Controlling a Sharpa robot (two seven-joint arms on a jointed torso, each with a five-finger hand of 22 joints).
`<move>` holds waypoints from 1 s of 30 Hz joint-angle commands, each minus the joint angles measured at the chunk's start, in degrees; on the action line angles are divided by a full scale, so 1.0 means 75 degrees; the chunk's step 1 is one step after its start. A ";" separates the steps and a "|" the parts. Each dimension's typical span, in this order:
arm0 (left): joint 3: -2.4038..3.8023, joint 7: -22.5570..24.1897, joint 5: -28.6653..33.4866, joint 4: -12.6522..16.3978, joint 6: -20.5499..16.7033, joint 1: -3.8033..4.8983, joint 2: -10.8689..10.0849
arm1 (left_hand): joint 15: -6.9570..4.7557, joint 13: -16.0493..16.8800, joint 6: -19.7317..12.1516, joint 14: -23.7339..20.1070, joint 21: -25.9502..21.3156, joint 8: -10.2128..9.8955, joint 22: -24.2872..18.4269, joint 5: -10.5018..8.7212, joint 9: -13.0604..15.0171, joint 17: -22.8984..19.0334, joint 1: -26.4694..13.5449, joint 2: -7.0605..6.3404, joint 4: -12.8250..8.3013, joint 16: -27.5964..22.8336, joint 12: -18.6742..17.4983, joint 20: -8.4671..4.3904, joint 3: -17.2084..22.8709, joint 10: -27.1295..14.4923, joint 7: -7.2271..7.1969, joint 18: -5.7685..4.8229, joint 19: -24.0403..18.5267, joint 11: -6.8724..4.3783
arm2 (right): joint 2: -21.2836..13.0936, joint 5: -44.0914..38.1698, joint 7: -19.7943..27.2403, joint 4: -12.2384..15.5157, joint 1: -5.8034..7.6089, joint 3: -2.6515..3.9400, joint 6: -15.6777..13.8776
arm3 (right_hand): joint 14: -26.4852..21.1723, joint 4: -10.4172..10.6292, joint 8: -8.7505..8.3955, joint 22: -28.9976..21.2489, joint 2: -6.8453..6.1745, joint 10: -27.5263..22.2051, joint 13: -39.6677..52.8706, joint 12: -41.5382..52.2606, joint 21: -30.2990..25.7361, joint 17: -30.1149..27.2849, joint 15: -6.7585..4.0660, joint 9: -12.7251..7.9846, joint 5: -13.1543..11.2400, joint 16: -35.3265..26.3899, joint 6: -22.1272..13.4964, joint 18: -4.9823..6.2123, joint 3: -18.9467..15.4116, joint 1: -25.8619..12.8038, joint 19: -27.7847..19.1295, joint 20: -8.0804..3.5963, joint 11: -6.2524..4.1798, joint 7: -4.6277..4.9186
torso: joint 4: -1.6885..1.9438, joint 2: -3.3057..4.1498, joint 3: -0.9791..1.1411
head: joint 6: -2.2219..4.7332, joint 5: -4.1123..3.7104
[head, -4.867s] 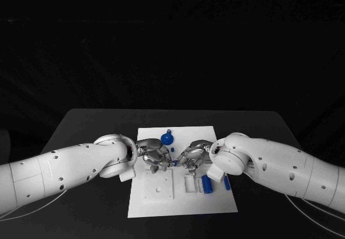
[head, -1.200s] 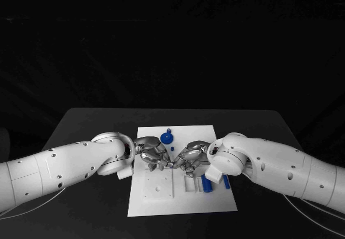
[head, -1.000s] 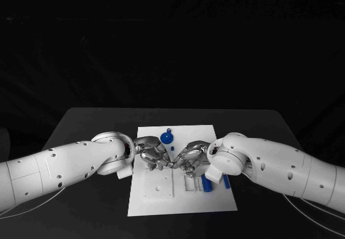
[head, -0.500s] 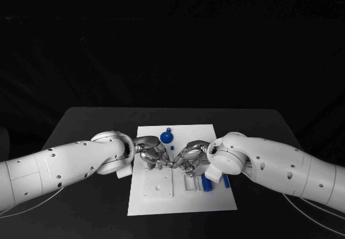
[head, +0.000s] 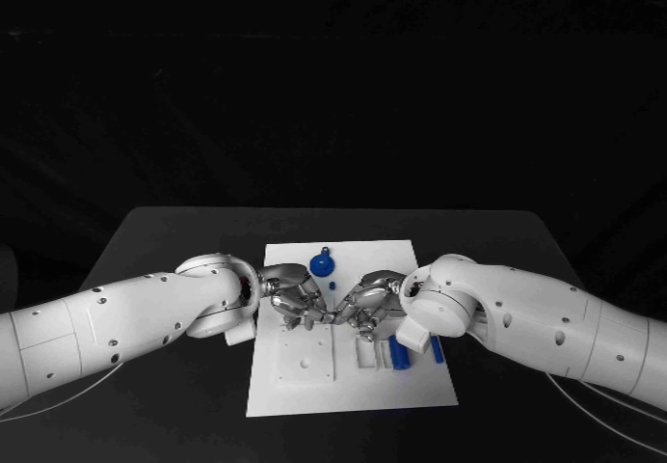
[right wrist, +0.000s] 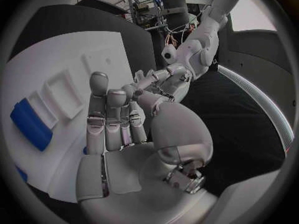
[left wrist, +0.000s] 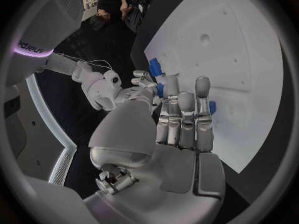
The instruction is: Assemble the parts on the task board
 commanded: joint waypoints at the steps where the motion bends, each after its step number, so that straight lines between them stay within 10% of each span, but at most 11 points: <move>1: 0.0002 0.0202 0.0037 0.0033 0.0151 0.0000 0.0014 | -0.0037 0.0058 0.0079 0.0004 0.0036 -0.0149 0.0125 0.0031 0.0139 0.0028 -0.0010 0.0005 -0.0073 0.0004 -0.0058 -0.0044 0.0015 0.0062 0.0020 -0.0065 0.0001 -0.0007 | 0.0011 -0.0024 0.0083 0.0008 -0.0001 0.0004 0.0024 | 0.0041 -0.0018 0.0025 0.0245 0.0057 0.0009 -0.0007 0.0033 0.0026 0.0008 0.0000 0.0022 0.0012 0.0029 0.0035 0.0088 0.0037 -0.0016 -0.0008 -0.0033 -0.0056 -0.0003 | 0.0000 -0.0002 0.0004 | 0.0001 0.0005; 17: 0.0002 0.0382 0.0484 0.0043 0.0238 0.0000 0.0029 | 0.0095 0.0040 -0.0135 -0.0089 -0.0021 -0.0884 0.0115 0.0102 -0.0637 -0.0016 0.0033 0.0089 -0.0298 -0.0096 -0.0359 0.0078 0.0161 -0.0224 0.0284 0.0021 -0.0091 0.0169 | 0.0028 -0.0024 0.0075 0.0007 -0.0001 0.0003 0.0088 | 0.0041 -0.0018 0.0025 0.0245 0.0057 0.0009 -0.0007 0.0033 0.0026 0.0008 0.0000 0.0022 0.0012 0.0029 0.0035 0.0088 0.0037 -0.0016 -0.0008 -0.0033 -0.0056 -0.0003 | -0.0004 -0.0002 0.0009 | 0.0013 -0.0006; 22: 0.0002 0.0412 0.0545 0.0040 0.0236 0.0000 0.0042 | 0.0138 -0.0180 -0.0146 -0.0122 -0.0026 -0.0781 0.0127 0.0135 -0.1838 -0.0045 0.0006 0.0135 -0.0428 -0.0071 -0.0552 0.0137 0.0210 -0.0253 0.0362 0.0074 -0.0081 0.0232 | 0.0034 -0.0024 0.0058 0.0001 -0.0001 0.0003 0.0110 | 0.0041 -0.0019 0.0025 0.0245 0.0056 0.0009 -0.0007 0.0033 0.0026 0.0009 0.0000 0.0022 0.0012 0.0029 0.0036 0.0088 0.0038 -0.0017 -0.0009 -0.0033 -0.0056 -0.0003 | -0.0004 -0.0002 0.0006 | 0.0017 -0.0022; 30: 0.0002 0.0479 0.0657 0.0036 0.0256 0.0000 0.0068 | 0.0127 -0.0334 -0.0181 -0.0141 0.0000 -0.0670 0.0137 0.0211 -0.2450 -0.0046 0.0031 0.0287 -0.0585 -0.0035 -0.0737 0.0126 0.0449 -0.0216 0.0370 0.0084 -0.0122 0.0241 | 0.0071 -0.0024 0.0032 -0.0019 0.0000 0.0002 0.0110 | 0.0038 -0.0030 0.0025 0.0247 0.0050 0.0011 -0.0010 0.0033 0.0031 0.0020 -0.0001 0.0022 0.0012 0.0033 0.0038 0.0087 0.0051 -0.0018 -0.0013 -0.0034 -0.0056 -0.0003 | -0.0001 0.0000 0.0005 | 0.0004 -0.0031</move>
